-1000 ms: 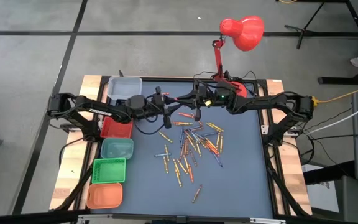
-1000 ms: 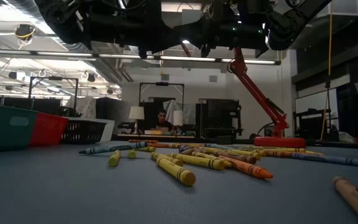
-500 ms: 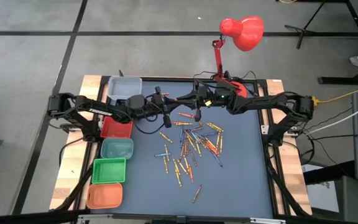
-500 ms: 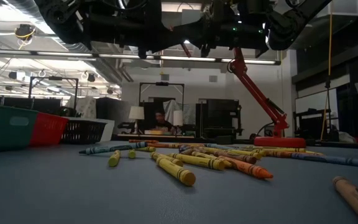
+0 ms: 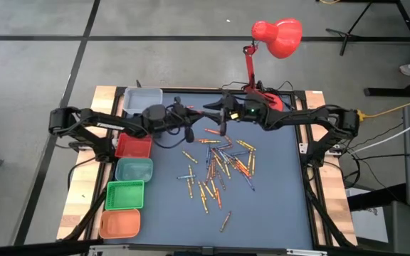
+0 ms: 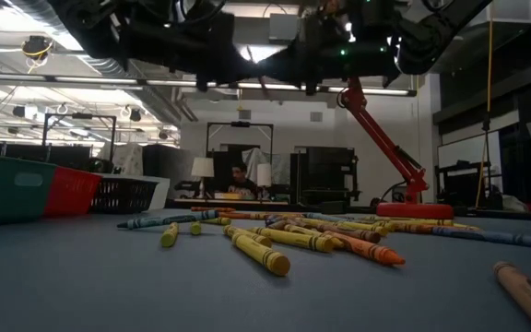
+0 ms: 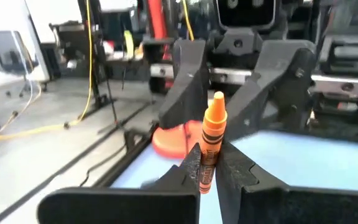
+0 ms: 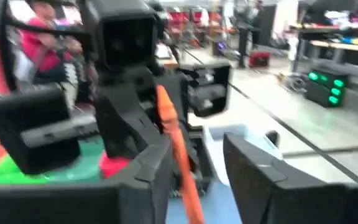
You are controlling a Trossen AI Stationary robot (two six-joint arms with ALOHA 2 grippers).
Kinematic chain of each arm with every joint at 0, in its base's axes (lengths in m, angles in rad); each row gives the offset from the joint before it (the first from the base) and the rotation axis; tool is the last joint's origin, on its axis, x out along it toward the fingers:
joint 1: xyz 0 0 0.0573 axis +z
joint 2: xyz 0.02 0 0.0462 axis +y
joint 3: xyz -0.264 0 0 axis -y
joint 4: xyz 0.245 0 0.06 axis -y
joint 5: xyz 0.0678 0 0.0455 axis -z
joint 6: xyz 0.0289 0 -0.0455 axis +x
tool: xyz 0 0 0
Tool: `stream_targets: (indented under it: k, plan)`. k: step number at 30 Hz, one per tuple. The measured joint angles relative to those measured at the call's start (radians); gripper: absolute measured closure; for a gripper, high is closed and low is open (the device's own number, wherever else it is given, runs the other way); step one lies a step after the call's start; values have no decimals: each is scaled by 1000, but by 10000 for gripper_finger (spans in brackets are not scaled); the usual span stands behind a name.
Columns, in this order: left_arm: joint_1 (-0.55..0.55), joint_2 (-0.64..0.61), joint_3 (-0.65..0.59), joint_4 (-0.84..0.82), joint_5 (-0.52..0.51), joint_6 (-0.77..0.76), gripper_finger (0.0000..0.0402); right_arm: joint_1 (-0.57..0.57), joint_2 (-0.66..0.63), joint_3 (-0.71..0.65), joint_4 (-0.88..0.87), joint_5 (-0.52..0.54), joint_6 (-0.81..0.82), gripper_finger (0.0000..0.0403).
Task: Sort crayons
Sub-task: Put the orange crayon into the transparent bin
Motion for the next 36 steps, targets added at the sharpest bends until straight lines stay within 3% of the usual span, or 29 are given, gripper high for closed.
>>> stream_targets:
  k: [5, 13, 16, 26, 36]
  plan:
    - [43, -76, 0, -197, -33, 9, 392, -21, -2, 0, -186, 4, -23, 238]
    - [194, -193, 0, -580, -361, 103, 392, -18, -2, 0, -557, 8, -29, 238]
    - [272, -199, 0, -705, -433, 109, 392, -18, -2, 0, -646, 7, -30, 238]
    - [479, -199, 0, -923, -435, 104, 391, -18, -2, 0, -722, 3, -30, 238]
    - [526, -199, 0, -926, -434, 103, 381, -18, -2, 0, -722, 3, -30, 238]
